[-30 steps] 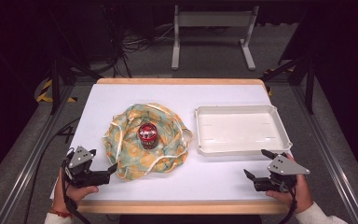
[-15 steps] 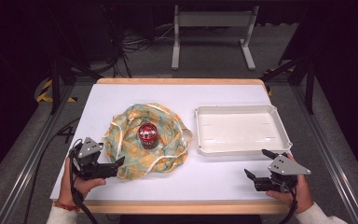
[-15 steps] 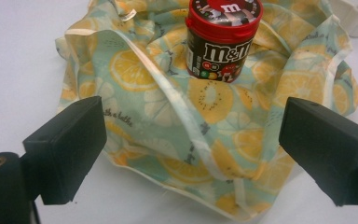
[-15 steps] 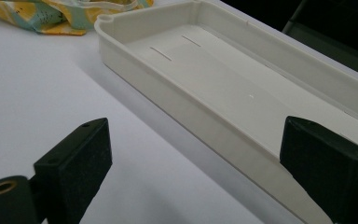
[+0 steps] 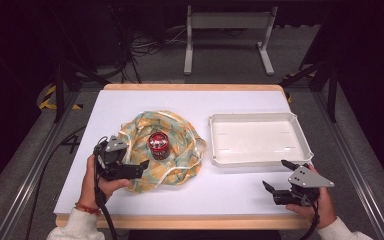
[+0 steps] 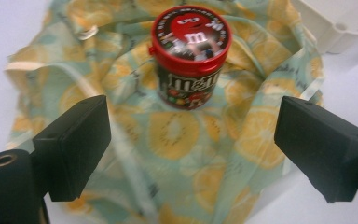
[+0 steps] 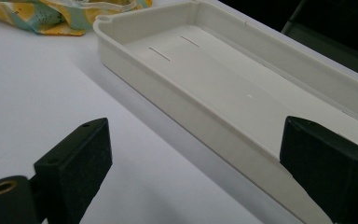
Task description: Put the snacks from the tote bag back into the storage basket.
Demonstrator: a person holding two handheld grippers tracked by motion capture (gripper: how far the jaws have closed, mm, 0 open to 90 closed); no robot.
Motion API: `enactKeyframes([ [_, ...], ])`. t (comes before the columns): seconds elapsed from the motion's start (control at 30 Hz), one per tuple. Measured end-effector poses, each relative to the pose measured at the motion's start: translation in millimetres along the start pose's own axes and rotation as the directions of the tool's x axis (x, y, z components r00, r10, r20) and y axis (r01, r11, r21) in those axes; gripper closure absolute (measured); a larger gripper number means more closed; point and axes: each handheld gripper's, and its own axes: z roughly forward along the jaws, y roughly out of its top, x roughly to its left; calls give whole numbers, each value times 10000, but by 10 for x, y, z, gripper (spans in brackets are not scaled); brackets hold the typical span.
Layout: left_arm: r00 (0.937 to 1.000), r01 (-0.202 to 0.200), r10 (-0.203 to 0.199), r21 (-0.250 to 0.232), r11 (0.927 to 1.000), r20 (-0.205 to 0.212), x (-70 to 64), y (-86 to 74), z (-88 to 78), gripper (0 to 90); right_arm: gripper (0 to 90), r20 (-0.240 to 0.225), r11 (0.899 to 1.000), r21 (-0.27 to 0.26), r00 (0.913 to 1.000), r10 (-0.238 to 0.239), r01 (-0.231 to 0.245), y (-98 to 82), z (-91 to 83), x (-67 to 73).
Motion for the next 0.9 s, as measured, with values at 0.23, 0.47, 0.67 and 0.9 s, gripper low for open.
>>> enactKeyframes([
  [0.23, 9997, 240, -239, 621, 9978, -27, -77, 244, 253, 145, 98, 9, 10000, -13, 10000, 10, -10, -1, -9, 0],
  [0.47, 9968, 774, -739, 1425, 9868, -294, -56, 405, 500, 155, 98, 21, 10000, -8, 10000, 11, -11, -7, -12, -6],
  [0.67, 9963, 860, -840, 2095, 9740, -187, -83, 564, 661, 155, 98, 3, 10000, 72, 10000, 29, -29, -10, -5, -2],
  [0.9, 9913, 1295, -1209, 2274, 9652, -512, -51, 612, 797, 156, 99, -34, 10000, 21, 10000, 32, -32, -19, -8, -11],
])
